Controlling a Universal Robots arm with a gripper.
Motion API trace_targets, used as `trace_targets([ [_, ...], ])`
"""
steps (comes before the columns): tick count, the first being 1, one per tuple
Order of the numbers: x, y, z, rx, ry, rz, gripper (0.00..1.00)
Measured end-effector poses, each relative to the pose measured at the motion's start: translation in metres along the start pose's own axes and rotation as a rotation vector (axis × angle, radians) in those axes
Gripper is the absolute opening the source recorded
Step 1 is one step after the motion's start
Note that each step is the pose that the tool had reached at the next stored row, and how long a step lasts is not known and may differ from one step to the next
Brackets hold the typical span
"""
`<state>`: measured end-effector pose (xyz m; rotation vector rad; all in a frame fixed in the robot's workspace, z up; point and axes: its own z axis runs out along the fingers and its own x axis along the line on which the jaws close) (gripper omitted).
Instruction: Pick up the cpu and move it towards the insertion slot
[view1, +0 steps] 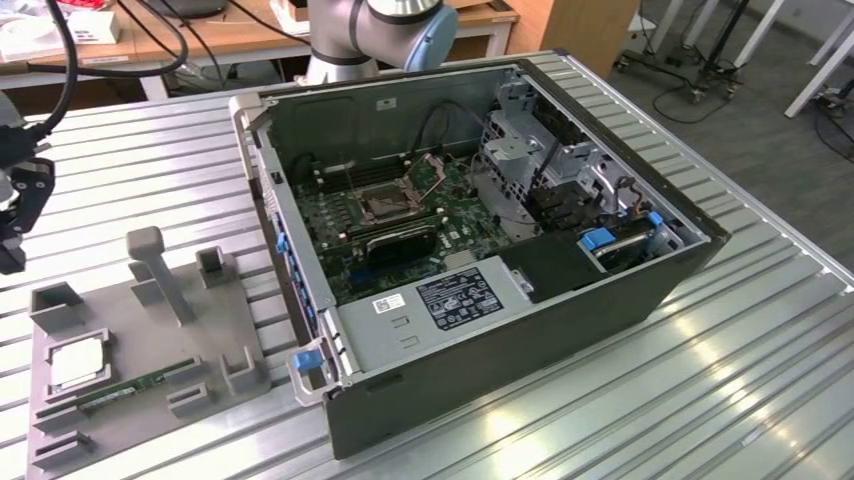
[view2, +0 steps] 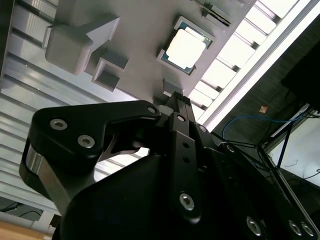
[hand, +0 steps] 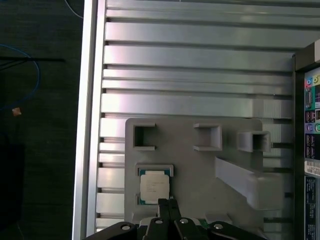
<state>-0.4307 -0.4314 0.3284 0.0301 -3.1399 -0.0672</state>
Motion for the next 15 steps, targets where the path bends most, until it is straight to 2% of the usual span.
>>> trace_targets([
  [15,0.0,-0.0001,0.0038,-0.0002,-0.0003,0.0,0.11],
])
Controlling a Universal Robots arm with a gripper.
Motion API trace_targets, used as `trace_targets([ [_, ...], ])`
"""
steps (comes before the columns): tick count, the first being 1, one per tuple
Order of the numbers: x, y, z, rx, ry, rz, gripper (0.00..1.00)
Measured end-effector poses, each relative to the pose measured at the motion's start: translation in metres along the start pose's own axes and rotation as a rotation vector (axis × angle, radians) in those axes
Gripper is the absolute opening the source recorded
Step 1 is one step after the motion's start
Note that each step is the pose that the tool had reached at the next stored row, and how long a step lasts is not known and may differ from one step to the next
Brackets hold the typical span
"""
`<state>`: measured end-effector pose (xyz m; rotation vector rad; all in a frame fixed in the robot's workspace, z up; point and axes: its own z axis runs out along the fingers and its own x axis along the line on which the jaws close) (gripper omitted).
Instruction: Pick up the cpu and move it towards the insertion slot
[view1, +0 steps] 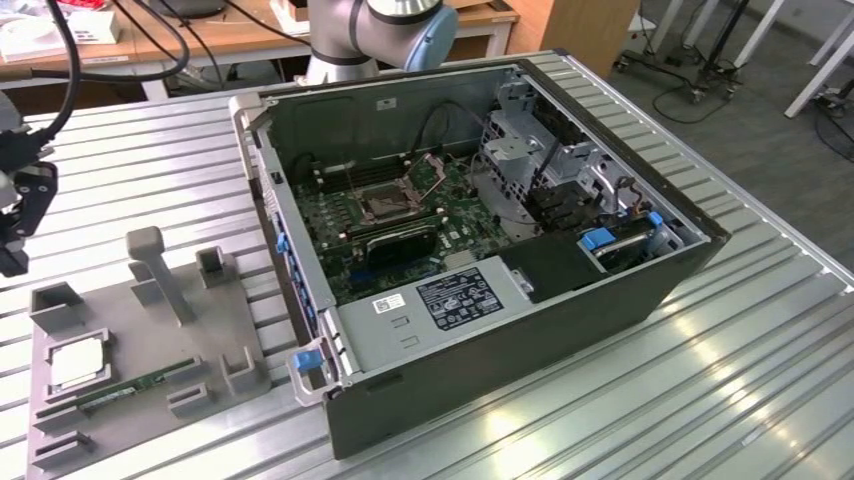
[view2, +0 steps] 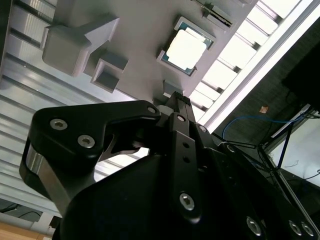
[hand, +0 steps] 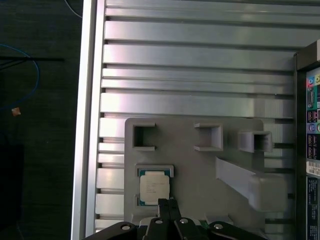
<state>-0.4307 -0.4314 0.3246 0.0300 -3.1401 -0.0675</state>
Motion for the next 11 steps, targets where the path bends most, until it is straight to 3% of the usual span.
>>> trace_targets([
  [11,0.0,-0.0003,0.0067,0.0001,0.0002,0.0,0.11],
])
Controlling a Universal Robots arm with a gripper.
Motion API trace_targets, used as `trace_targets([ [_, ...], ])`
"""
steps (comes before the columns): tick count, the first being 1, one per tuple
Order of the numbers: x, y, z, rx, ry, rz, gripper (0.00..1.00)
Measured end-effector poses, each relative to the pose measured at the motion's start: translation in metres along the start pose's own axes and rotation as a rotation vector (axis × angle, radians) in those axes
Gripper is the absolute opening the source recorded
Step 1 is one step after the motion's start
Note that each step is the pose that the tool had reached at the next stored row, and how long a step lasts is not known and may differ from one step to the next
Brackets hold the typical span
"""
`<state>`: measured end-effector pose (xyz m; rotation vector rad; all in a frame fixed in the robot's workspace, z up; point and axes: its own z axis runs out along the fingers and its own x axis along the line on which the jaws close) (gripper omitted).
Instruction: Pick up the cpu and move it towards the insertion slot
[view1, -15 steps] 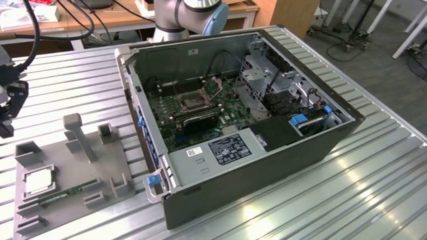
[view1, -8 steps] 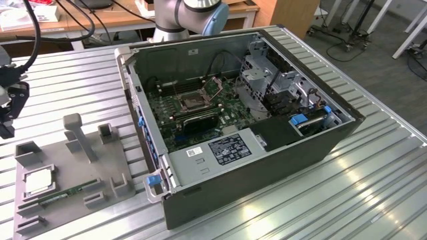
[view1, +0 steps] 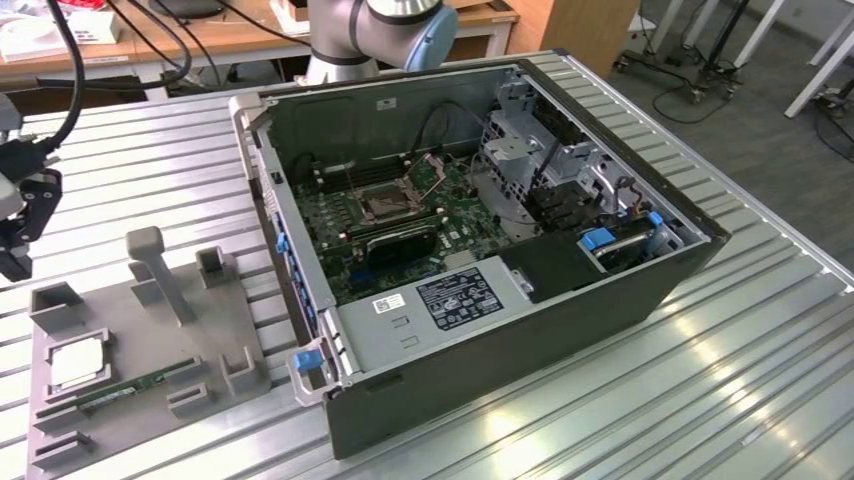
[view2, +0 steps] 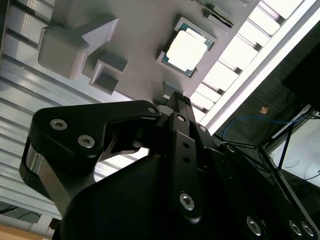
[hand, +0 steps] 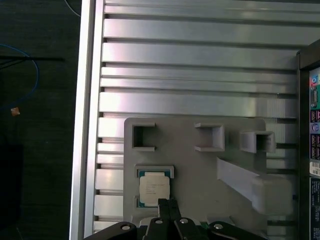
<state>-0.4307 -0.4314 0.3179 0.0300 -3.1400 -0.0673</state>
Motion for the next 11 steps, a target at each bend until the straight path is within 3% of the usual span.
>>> trace_targets([
  [11,0.0,-0.001,0.0114,0.0001,0.0001,0.0,0.11],
])
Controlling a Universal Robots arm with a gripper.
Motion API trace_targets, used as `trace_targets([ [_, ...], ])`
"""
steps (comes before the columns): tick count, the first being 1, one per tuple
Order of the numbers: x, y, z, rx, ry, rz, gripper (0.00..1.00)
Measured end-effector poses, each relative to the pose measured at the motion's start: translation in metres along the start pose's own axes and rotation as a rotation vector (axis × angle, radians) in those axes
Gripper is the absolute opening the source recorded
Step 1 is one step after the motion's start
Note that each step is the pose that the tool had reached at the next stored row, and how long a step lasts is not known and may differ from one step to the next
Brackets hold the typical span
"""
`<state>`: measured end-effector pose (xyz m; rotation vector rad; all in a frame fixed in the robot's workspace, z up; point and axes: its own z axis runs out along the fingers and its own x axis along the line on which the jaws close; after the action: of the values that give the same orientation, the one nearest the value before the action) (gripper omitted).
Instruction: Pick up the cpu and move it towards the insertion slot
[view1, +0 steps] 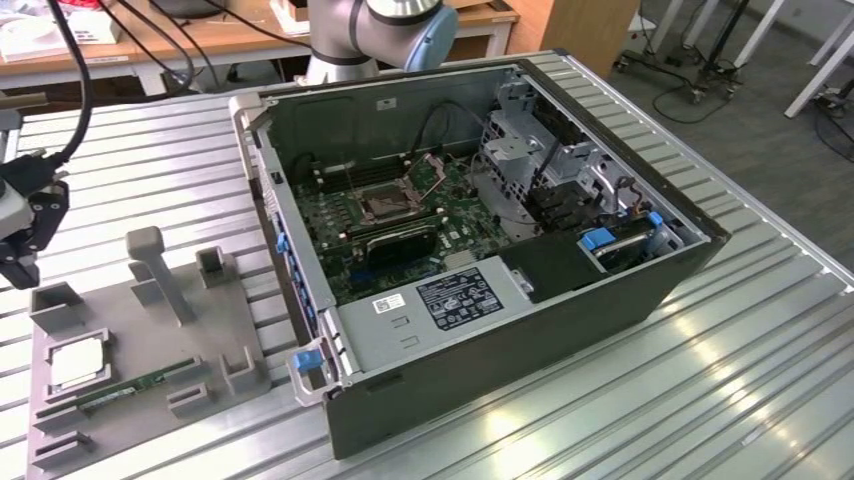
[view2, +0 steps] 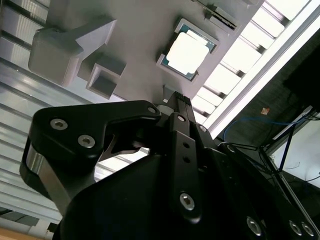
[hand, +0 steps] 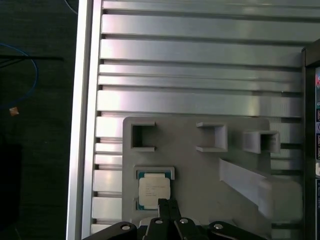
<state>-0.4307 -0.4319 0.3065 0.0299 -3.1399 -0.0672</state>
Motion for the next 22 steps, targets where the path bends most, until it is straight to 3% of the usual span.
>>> trace_targets([
  [7,0.0,-0.0003,0.0055,-0.0001,0.0,0.0,0.11],
  [15,0.0002,-0.0004,0.0065,-0.0002,-0.0002,0.0,0.11],
  [22,0.0055,-0.0003,0.0094,-0.0001,0.0,0.0,0.11],
])
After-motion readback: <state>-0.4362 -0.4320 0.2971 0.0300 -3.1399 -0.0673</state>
